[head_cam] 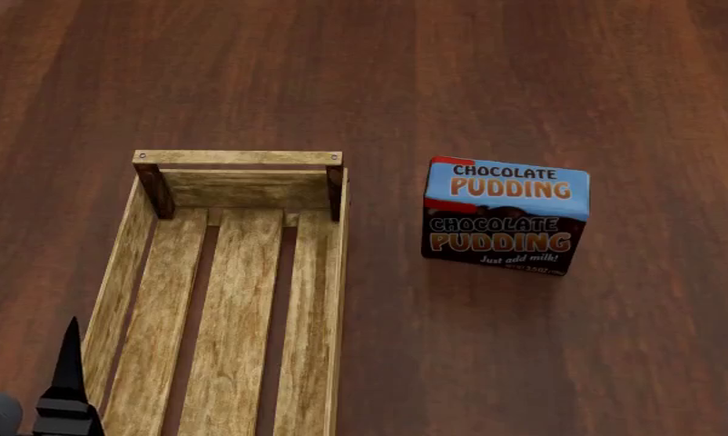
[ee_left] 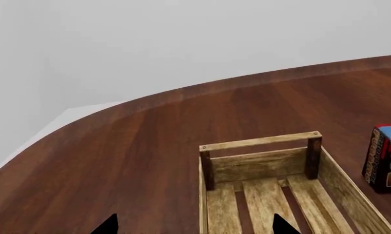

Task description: Stack the left bowl on the right bowl and place them in the tray.

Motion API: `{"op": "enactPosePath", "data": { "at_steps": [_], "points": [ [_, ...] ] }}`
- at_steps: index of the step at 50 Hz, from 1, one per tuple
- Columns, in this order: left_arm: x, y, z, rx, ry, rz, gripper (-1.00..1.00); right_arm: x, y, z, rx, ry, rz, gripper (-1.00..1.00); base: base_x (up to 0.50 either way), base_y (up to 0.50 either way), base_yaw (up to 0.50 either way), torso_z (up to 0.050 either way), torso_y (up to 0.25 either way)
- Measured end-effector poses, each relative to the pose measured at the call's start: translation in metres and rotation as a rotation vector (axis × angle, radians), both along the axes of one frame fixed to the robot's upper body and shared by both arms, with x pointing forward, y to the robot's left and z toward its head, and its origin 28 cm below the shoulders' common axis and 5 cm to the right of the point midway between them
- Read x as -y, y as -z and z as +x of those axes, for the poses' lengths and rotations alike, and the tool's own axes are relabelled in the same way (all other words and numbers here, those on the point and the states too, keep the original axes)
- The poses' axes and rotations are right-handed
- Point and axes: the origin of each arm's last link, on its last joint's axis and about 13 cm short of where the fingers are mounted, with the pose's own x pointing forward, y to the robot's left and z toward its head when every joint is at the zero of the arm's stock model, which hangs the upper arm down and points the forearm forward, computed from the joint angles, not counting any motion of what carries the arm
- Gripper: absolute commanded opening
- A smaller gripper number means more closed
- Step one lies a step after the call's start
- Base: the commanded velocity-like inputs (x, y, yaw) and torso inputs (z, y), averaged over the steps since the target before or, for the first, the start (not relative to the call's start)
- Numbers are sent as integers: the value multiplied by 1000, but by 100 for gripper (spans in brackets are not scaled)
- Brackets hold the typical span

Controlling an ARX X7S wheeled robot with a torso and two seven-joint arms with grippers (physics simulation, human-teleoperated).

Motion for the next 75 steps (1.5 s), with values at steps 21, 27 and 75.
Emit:
{"op": "enactPosePath", "data": {
  "at_steps": [21,27,75],
  "points": [
    [-1,0,-1,-1,-3,-2,100,0,12,2,-1,41,-2,-100,0,-1,-1,0,0],
    [-1,0,-1,-1,-4,-2,100,-2,15,3,5,49,-3,-100,0,-3,-4,0,0],
    [-7,-7,-7,23,-23,-20,100,-68,-93,-2,85,-329,-160,-100,0,0,0,0,0]
  ]
}}
